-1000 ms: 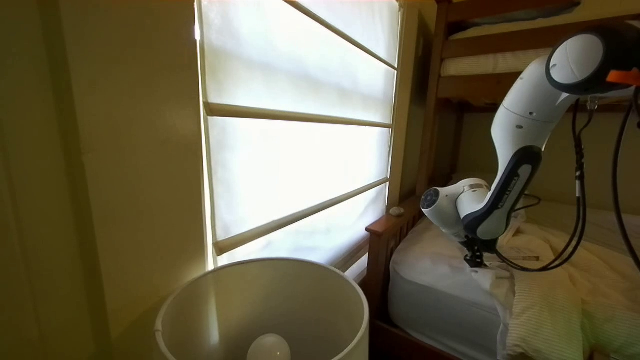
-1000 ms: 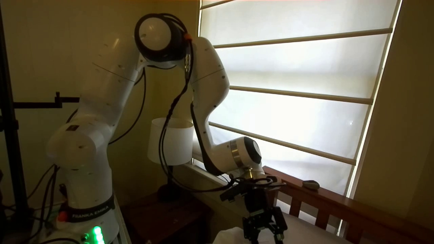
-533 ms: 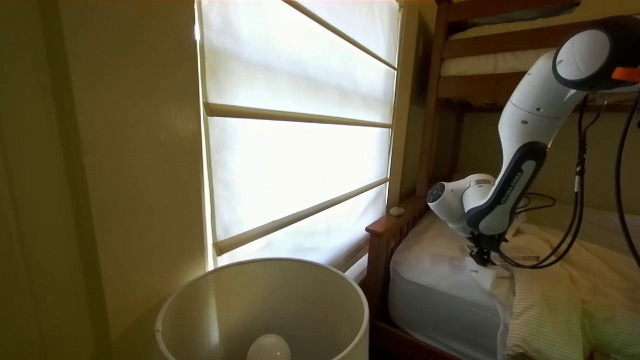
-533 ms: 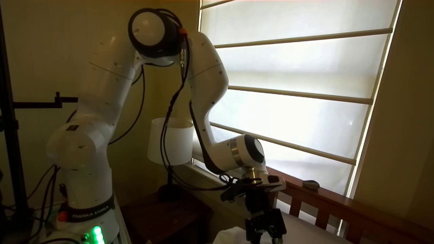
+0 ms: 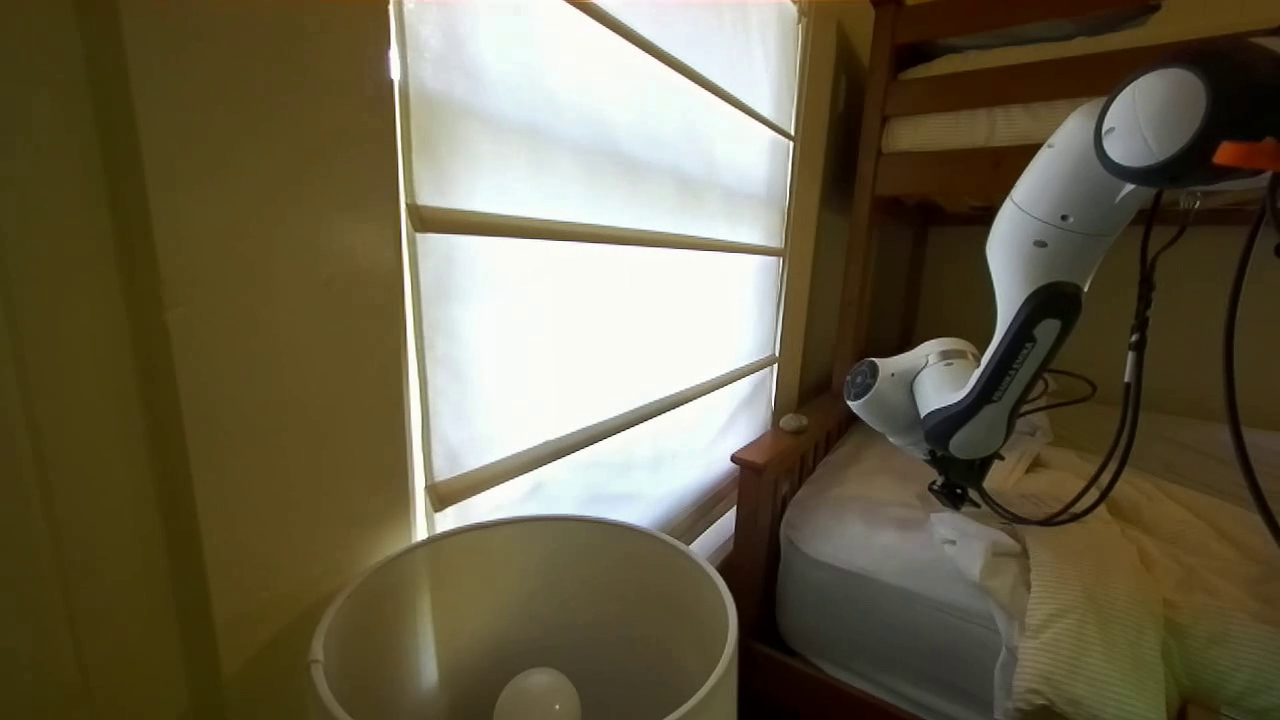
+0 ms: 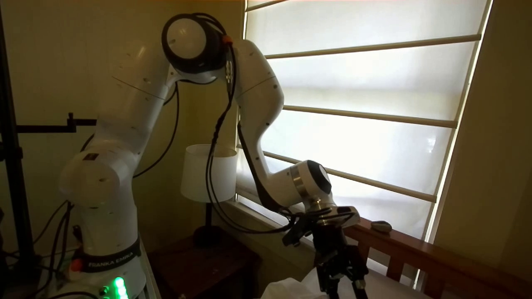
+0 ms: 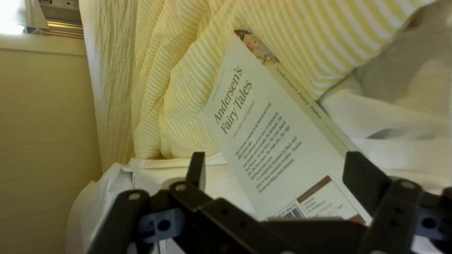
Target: Pick up the book from the bed and place it on the nightstand
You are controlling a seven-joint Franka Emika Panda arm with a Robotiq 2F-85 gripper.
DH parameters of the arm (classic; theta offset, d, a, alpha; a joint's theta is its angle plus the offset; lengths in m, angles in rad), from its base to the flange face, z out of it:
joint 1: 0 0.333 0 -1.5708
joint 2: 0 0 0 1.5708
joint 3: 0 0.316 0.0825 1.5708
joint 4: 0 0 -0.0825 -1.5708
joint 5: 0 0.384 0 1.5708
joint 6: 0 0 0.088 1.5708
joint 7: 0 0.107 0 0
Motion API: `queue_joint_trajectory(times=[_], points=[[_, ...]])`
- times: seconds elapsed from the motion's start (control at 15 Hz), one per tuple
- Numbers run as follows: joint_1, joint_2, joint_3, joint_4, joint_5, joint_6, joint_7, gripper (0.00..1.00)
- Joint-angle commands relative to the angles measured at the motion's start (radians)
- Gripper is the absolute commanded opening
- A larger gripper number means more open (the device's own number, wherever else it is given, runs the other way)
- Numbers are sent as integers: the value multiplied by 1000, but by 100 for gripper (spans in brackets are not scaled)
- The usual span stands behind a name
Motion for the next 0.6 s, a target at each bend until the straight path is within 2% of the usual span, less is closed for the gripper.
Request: queue_joint_trajectory(times=[0.0, 0.53], points=[[16, 66, 15, 66, -14, -15, 5, 100], [52, 96, 34, 54, -40, -18, 15, 100]])
